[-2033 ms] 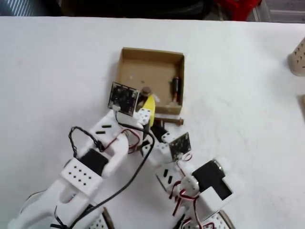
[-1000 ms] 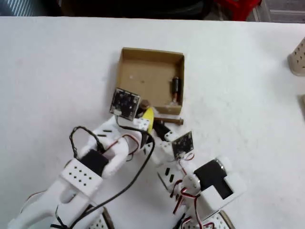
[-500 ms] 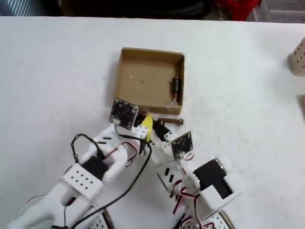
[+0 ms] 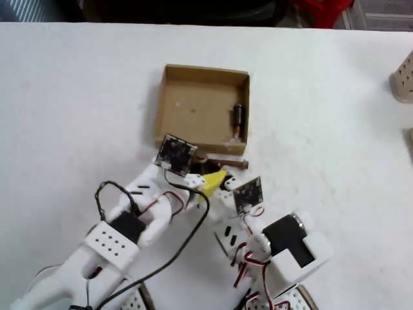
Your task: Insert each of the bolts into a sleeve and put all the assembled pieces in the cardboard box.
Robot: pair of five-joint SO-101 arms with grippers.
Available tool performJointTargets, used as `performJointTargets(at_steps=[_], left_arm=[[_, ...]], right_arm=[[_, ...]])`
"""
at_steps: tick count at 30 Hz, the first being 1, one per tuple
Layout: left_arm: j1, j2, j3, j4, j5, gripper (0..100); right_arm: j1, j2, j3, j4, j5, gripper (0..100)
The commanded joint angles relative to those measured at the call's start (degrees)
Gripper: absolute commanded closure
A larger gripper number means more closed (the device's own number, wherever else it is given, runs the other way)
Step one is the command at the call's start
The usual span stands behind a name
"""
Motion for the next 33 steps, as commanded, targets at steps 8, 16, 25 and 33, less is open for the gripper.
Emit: performJointTargets(at_steps=[8, 16, 25, 33], left_arm=[[-5.8, -7.7, -1.9, 0.4, 0.5, 60], [-6.9, -34.1, -2.0, 17.2, 0.6, 60], [-13.1, -49.5, -2.0, 27.4, 0.1, 84], [-29.6, -49.8, -0.4, 28.0, 0.2, 94]], right_arm=[[0.2, -0.3, -0.3, -1.5, -0.2, 98.1], [0.2, -0.2, -0.3, -1.3, -0.2, 98.1], [0.3, -0.2, -0.2, -1.2, -0.2, 98.1], [0.3, -0.6, 1.0, -1.4, -0.2, 98.1]])
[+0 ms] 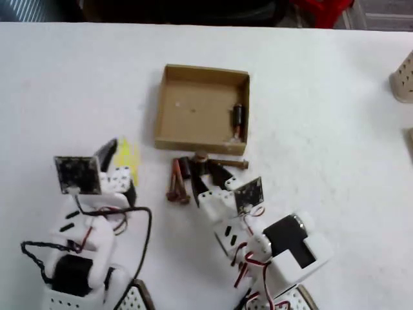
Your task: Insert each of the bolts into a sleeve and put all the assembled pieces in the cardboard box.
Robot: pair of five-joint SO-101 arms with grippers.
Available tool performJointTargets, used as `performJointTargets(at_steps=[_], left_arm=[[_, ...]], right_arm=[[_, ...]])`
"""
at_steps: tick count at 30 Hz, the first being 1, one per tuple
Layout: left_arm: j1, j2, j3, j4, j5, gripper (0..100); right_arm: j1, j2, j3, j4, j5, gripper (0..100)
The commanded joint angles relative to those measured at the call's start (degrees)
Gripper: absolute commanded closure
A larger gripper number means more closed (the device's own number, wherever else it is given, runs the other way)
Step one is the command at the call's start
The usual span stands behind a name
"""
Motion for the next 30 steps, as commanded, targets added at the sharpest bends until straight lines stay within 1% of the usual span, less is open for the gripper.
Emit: performJointTargets(at_steps=[1, 6, 9, 13, 18, 21, 23, 26, 30], left_arm=[[-8.3, -1.0, 0.6, 0.2, 0.2, 95], [-14.1, -1.0, 8.9, -0.4, 0.2, 96], [-14.9, -1.0, 13.5, -0.4, 0.1, 96], [-14.9, -1.1, 17.7, -0.4, -0.7, 95], [-15.5, -0.8, 19.3, 0.4, -9.6, 96], [-16.4, -0.8, 19.3, 4.7, -14.2, 95], [-16.4, -0.8, 19.3, 8.2, -17.6, 95], [-16.4, -1.0, 19.3, 11.0, -20.5, 96], [-16.4, -0.8, 19.3, 14.1, -21.7, 95]], right_arm=[[0.5, -0.7, 1.3, -1.4, -0.2, 98.1], [2.2, -0.8, 1.3, -1.5, -0.1, 98.2], [2.9, -0.9, 1.3, -1.6, -0.1, 98.2], [3.9, -0.9, 1.4, -4.4, -0.1, 98.2], [4.1, -1.5, 1.5, -4.3, -0.1, 98.2], [4.7, -4.4, 1.8, -3.8, -0.1, 98.2], [6.5, -6.8, 2.0, -3.7, -0.1, 98.2], [8.5, -10.9, 1.8, 0.4, -0.1, 98.2], [8.8, -18.9, 0.4, 11.8, -0.1, 98.2]])
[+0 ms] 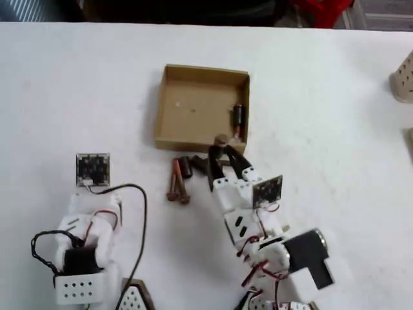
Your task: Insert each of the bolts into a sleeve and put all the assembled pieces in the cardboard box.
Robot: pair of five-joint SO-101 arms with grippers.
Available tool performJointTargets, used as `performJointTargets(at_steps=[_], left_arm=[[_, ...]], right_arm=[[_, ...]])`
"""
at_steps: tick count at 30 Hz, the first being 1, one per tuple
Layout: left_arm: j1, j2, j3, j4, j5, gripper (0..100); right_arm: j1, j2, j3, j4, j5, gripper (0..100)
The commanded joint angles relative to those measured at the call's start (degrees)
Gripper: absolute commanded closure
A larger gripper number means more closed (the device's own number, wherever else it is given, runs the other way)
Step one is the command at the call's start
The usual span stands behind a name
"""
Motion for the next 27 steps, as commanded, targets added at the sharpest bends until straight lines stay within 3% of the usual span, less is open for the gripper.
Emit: performJointTargets(at_steps=[1, 9, 15, 22, 27], left_arm=[[-0.8, -0.5, -0.1, 3.1, -2.5, 95], [-1.0, -0.4, -0.1, 3.4, -7.8, 95], [-1.1, -0.3, -0.1, 3.4, -7.7, 95], [-1.1, -0.3, -0.1, 3.4, -7.7, 95], [-1.1, -0.3, -0.1, 3.4, -7.7, 95]], right_arm=[[1.0, -9.4, -2.1, 10.5, -0.1, 98.2], [6.5, -30.3, -15.0, 49.9, -0.1, 98.1], [6.4, -40.7, -24.9, 71.3, -0.1, 98.1], [6.6, -36.4, -40.4, 86.2, 0.1, 98.1], [6.5, -25.5, -53.9, 96.5, 8.4, 98.1]])
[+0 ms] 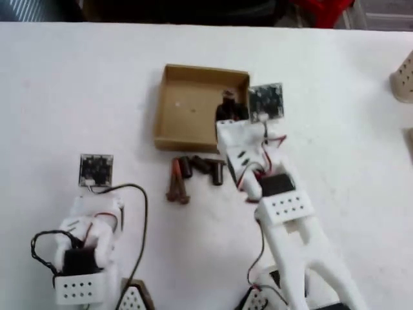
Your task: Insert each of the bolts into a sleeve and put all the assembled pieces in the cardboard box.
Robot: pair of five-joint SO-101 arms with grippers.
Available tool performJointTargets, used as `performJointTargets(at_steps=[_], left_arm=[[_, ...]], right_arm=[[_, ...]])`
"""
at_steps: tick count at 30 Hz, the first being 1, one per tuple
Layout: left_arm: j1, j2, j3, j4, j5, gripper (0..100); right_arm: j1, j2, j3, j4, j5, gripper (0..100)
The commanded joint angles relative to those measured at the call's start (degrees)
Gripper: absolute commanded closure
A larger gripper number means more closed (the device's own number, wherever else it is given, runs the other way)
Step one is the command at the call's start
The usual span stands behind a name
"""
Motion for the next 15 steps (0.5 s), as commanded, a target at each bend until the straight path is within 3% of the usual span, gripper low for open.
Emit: performJointTargets(at_steps=[1, 15], left_arm=[[-0.7, -0.3, -0.1, 0.2, -0.5, 95], [-0.7, -0.3, -0.1, 0.2, -0.5, 95]], right_arm=[[0.6, 6.6, -13.4, 5.9, 5.6, 98.1], [4.3, 45.6, -53.5, 29.2, 5.9, 98.1]])
